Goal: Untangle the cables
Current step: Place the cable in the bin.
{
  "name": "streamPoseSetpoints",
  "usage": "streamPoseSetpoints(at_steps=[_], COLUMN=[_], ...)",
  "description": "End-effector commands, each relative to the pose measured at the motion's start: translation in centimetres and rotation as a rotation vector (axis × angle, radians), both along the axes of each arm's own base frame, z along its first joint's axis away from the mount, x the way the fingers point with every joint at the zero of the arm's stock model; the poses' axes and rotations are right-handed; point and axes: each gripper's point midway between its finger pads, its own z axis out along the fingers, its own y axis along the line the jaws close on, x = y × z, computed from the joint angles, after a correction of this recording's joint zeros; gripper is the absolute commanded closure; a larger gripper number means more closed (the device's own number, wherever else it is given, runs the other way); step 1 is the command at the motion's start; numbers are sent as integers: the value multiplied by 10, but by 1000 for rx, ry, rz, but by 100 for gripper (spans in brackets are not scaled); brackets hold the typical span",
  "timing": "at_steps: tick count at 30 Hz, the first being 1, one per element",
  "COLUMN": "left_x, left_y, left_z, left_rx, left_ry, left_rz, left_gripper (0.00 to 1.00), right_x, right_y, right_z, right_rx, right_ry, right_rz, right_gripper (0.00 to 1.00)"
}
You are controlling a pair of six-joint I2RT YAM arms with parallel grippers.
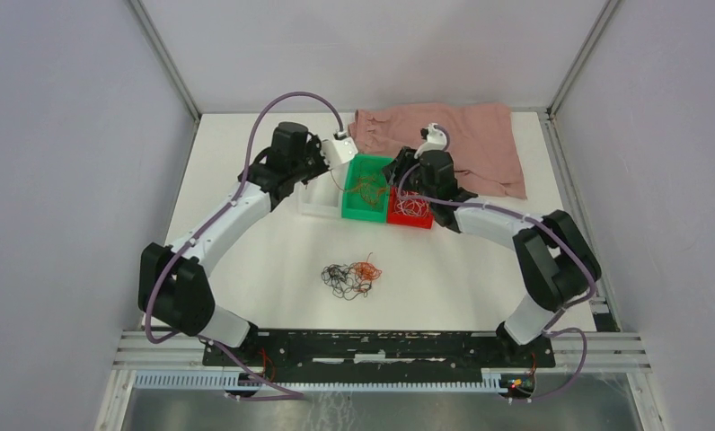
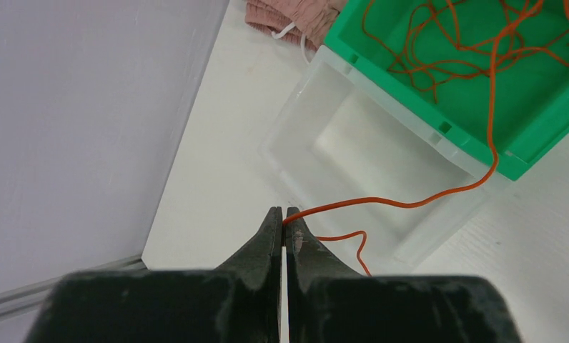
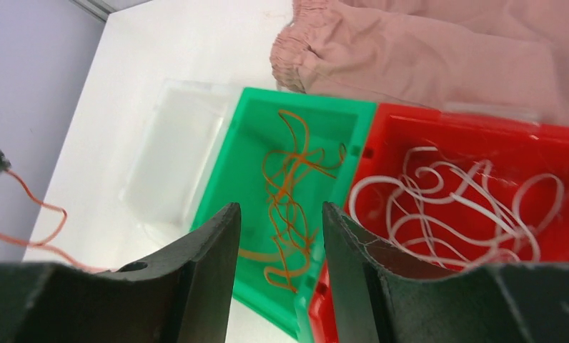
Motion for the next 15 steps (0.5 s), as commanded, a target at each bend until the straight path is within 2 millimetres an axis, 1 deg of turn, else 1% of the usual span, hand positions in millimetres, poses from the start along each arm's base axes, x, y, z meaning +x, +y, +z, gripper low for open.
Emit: streamPoseSetpoints(at_steps=[1, 5, 8, 9, 11, 13, 15], left_x=[3, 10, 14, 14, 17, 22, 24], left_y=[-15, -24, -32, -35, -45, -57, -70], left_z=[24, 25, 22, 22, 22, 22, 18], left_rx=[-60, -91, -106, -108, -121, -138, -132], left_ry=[-34, -13, 0, 3, 11, 20, 33], left_rz=[-34, -26, -34, -40, -50, -61, -81], left_gripper=[97, 97, 97, 97, 97, 97, 97], right_x=[27, 34, 30, 29, 26, 22, 21], right_y=[31, 47, 57, 58, 55, 45, 33], right_z=[25, 14, 6, 6, 6, 10, 23], right_rx=[132, 170, 171, 170, 161, 139, 126], right_ry=[-34, -3, 8, 3, -9, -35, -68], right_rz=[40, 47, 57, 61, 52, 34, 11], right_gripper=[49, 53, 55, 55, 55, 55, 55])
